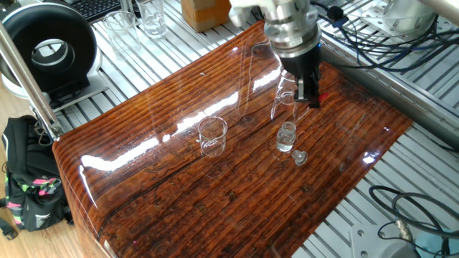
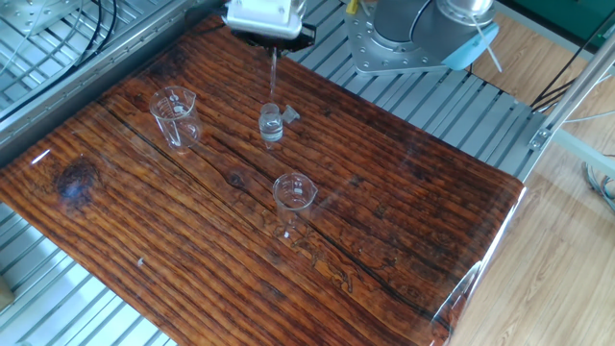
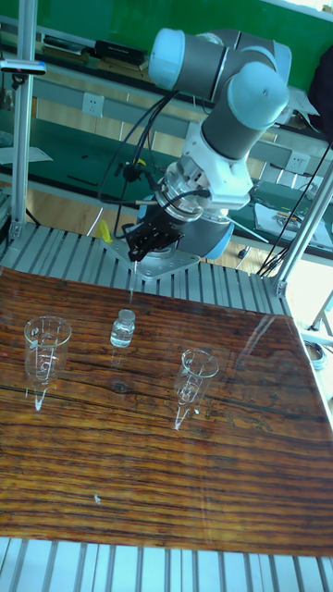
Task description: Transfer liquid using a dropper
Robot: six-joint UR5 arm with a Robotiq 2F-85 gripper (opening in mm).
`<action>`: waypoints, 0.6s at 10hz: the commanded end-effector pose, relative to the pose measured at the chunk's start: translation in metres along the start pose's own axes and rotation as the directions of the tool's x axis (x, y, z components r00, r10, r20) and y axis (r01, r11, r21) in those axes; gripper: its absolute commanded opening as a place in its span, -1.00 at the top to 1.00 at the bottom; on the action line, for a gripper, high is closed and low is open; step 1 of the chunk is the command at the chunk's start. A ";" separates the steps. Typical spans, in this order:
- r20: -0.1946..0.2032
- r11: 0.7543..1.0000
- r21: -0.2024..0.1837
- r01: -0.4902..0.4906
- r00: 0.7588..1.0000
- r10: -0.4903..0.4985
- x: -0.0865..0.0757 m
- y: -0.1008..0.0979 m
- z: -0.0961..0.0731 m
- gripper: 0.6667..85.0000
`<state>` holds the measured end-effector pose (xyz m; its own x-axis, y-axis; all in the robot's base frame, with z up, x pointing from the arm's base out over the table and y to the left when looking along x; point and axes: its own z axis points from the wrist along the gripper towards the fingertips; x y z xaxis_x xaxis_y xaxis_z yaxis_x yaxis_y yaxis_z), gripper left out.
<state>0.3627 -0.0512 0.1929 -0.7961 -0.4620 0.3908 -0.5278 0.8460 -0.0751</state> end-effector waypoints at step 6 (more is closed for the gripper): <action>0.067 0.999 -0.043 -0.029 0.997 0.032 -0.020 0.022 -0.020 0.72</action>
<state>0.3710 -0.0288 0.2000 -0.8217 -0.4511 0.3483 -0.5003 0.8637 -0.0618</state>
